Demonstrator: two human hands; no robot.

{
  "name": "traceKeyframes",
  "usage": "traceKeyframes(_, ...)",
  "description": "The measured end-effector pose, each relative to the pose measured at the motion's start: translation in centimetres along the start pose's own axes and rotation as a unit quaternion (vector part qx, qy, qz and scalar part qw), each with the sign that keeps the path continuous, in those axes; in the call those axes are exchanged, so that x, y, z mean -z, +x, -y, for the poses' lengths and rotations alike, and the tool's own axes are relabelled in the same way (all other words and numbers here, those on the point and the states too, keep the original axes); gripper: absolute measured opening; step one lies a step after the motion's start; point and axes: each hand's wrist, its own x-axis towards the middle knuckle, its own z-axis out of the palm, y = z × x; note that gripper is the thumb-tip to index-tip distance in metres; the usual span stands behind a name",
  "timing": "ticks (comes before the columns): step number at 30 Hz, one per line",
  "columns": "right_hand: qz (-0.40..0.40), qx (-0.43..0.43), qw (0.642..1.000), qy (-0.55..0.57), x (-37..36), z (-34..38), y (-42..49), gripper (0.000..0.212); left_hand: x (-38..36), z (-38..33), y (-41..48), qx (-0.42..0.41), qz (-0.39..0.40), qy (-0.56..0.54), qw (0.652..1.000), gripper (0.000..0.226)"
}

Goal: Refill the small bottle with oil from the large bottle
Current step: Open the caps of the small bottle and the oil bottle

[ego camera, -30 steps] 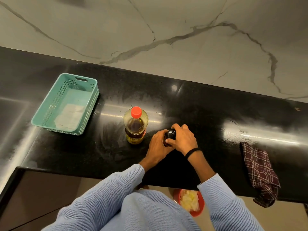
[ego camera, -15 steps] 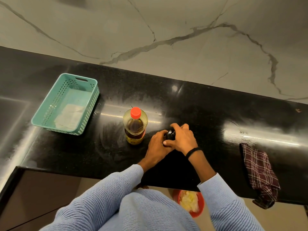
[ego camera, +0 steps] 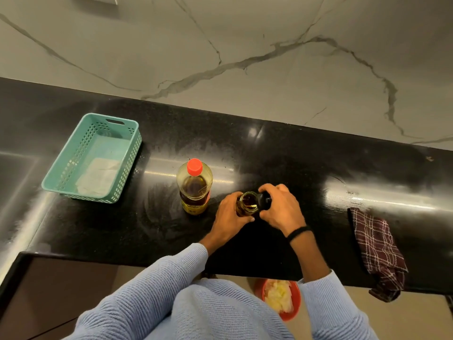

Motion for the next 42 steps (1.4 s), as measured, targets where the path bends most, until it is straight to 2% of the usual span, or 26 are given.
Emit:
traceKeyframes(3, -0.006, -0.065, 0.998, 0.007, -1.1, -2.4, -0.8, 0.063, 0.0, 0.2, 0.1, 0.012, 0.011, 0.024, 1.0, 0.093)
traceKeyframes(8, 0.018, -0.149, 0.988, 0.022, -5.0, -5.6, -1.6, 0.062, 0.4, 0.7, -0.2, 0.023, 0.016, 0.042, 0.999, 0.097)
traceKeyframes(18, 0.009, -0.182, 0.983, -0.016, -9.1, -7.6, -2.8, 0.067, 0.6, 0.4, -1.7, 0.036, 0.007, 0.07, 0.997, 0.091)
traceKeyframes(23, -0.011, -0.186, 0.982, 0.004, -8.0, -6.7, -3.4, 0.075, 2.1, -0.9, -3.1, 0.028, 0.036, 0.125, 0.991, 0.075)
traceKeyframes(27, -0.057, -0.146, 0.987, 0.022, -4.5, -3.8, -3.8, 0.069, 4.9, -3.9, -4.9, 0.03, 0.076, 0.144, 0.986, 0.062)
traceKeyframes(30, -0.082, -0.077, 0.993, 0.03, -1.1, -0.2, -4.0, 0.066, 8.2, -7.3, -6.5, 0.024, 0.071, 0.17, 0.983, 0.053)
traceKeyframes(32, -0.095, -0.02, 0.994, 0.048, 1.0, 2.6, -4.1, 0.061, 11.0, -9.2, -7.8, 0.018, 0.037, 0.174, 0.984, 0.047)
traceKeyframes(35, -0.108, 0.066, 0.987, 0.097, 3.5, 7.4, -4.4, 0.052, 15.1, -11.1, -9.7, 0.043, -0.09, 0.143, 0.985, 0.037)
traceKeyframes(37, -0.114, 0.114, 0.98, 0.114, 4.5, 10.7, -4.5, 0.048, 17.1, -11.4, -10.1, 0.045, -0.194, 0.134, 0.971, 0.05)
traceKeyframes(39, -0.113, 0.15, 0.976, 0.112, 4.8, 13.6, -4.4, 0.048, 18.0, -10.4, -9.6, 0.027, -0.251, 0.136, 0.958, 0.071)
traceKeyframes(42, -0.102, 0.163, 0.979, 0.07, 4.3, 16.8, -4.1, 0.044, 18.1, -9.0, -8.0, 0.019, -0.214, 0.097, 0.972, 0.095)
